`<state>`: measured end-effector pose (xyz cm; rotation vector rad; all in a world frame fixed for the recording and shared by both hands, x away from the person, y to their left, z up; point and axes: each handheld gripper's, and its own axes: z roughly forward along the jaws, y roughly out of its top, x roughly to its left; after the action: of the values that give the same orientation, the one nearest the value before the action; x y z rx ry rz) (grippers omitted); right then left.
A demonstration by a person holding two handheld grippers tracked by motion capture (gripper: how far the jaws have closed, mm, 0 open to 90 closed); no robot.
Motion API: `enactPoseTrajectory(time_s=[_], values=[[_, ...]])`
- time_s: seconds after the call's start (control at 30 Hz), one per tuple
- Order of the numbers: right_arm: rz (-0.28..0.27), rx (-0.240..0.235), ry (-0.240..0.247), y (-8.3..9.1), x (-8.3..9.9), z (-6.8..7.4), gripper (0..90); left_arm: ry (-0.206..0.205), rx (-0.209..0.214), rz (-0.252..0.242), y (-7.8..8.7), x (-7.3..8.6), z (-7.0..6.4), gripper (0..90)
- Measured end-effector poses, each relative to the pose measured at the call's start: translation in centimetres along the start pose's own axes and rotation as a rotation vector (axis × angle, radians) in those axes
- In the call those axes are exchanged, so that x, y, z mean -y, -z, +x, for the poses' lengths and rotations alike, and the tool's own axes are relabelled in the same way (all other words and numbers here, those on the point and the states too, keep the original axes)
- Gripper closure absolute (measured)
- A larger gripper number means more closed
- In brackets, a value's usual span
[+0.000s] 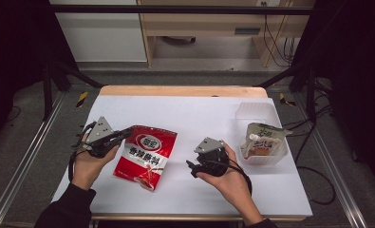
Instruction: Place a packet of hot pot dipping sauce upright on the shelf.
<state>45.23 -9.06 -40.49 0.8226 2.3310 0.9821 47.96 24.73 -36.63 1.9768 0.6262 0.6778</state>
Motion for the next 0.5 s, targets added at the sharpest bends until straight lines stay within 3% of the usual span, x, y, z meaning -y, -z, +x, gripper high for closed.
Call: enactPoseTrajectory(time_s=[0.27,0.5], values=[[-0.014,-0.048,0.029,0.4,-2.7,-0.2,19.0,-0.017,0.004,-0.002,0.0,-0.8,-0.3,90.0],[-0.007,-0.075,0.046,0.3,-3.8,-0.2,19.0,-0.017,0.001,-0.006,0.3,-1.0,-0.3,90.0]])
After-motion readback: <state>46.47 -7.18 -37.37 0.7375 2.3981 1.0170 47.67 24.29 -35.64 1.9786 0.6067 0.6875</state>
